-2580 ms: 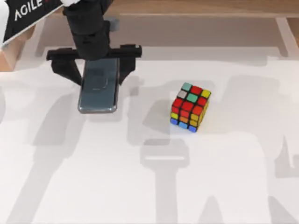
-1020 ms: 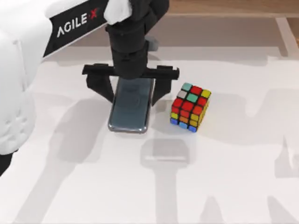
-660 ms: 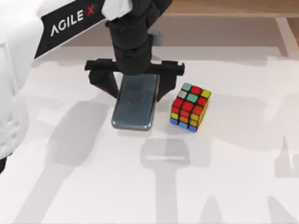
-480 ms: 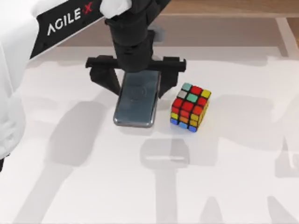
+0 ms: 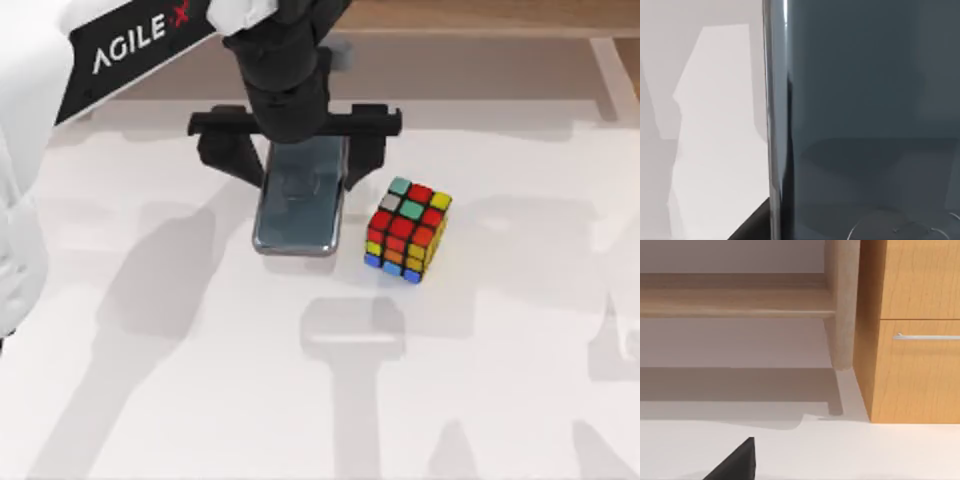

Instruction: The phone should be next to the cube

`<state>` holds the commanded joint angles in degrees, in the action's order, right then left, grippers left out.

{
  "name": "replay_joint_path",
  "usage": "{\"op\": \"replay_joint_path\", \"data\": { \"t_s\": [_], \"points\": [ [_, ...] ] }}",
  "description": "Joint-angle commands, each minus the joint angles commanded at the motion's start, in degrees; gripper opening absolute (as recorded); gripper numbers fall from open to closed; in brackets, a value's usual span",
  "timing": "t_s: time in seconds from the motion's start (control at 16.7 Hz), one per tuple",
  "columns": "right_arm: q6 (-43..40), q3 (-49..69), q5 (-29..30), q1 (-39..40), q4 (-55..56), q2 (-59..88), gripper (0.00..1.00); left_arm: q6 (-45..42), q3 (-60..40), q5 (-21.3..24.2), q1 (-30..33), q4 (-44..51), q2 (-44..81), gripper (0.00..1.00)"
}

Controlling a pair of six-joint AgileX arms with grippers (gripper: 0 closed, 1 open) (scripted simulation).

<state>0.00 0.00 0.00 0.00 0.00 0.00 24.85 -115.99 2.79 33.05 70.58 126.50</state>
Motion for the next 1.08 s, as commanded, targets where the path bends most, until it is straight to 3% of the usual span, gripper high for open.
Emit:
{"op": "replay_joint_path", "data": {
  "t_s": [1.08],
  "points": [
    [0.0, 0.0, 0.0, 0.0, 0.0, 0.0, 1.00, 2.4, 5.4, -2.8, -3.7, -8.1, 11.0, 0.00]
  ]
}}
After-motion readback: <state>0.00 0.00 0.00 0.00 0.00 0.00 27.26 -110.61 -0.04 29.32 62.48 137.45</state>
